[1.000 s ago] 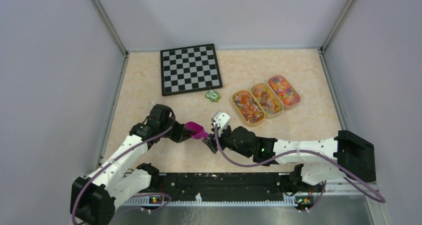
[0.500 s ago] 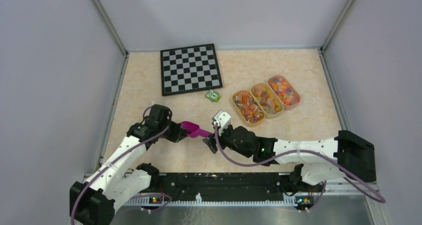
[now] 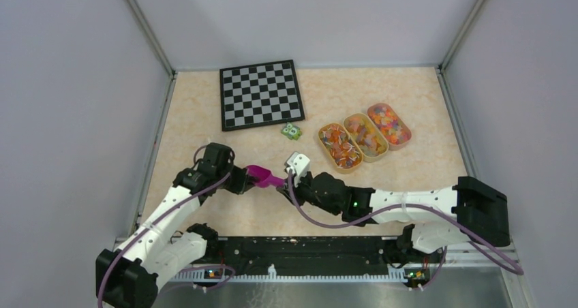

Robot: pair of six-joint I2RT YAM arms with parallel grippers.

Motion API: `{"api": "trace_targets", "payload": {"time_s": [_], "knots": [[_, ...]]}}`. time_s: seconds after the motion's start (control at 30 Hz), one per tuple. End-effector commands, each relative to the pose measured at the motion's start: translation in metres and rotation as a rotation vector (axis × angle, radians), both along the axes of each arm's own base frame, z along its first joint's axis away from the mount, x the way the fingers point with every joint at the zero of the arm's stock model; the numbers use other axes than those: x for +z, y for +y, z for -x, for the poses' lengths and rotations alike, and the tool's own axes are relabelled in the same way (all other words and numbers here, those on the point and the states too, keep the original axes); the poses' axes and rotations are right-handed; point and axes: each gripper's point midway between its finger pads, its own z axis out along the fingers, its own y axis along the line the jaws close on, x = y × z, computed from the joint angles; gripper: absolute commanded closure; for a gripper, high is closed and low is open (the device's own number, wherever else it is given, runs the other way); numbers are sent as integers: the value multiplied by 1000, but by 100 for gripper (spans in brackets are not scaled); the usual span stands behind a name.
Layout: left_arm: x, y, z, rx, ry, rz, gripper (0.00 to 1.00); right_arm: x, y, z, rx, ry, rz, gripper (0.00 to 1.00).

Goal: Pack the candies
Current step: Adjust the spatula.

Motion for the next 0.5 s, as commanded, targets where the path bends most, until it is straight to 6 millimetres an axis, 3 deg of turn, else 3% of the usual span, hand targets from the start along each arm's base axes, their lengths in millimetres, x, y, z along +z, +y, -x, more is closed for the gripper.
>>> {"api": "trace_targets", "payload": {"time_s": [0.0,0.03,0.07,0.13,0.2,0.23,0.33,0.47], "knots": [[13,-5,-3,-14,-38,31,96,29,15,-3,0,-36,-77,100],[13,-5,-4,-13,-47,29,86,29,14,-3,-1,-37,-76,100],[15,-4,-5,-18,-66,22,71,29,13,-4,-7,-37,-76,100],[23,1,-13,-15,-134,-8,30,28,6,-8,-49,-34,-74,100],[35,10,-20,-12,-213,-67,8,27,-8,-19,-131,-30,-61,100],[43,15,-24,-18,-260,-101,2,28,-14,-22,-155,-27,-58,100],[55,39,-35,-3,-346,-258,1,37,-29,-28,-202,-1,-56,100],[49,74,-41,62,-335,-455,5,54,-45,-27,-252,48,-22,100]]}}
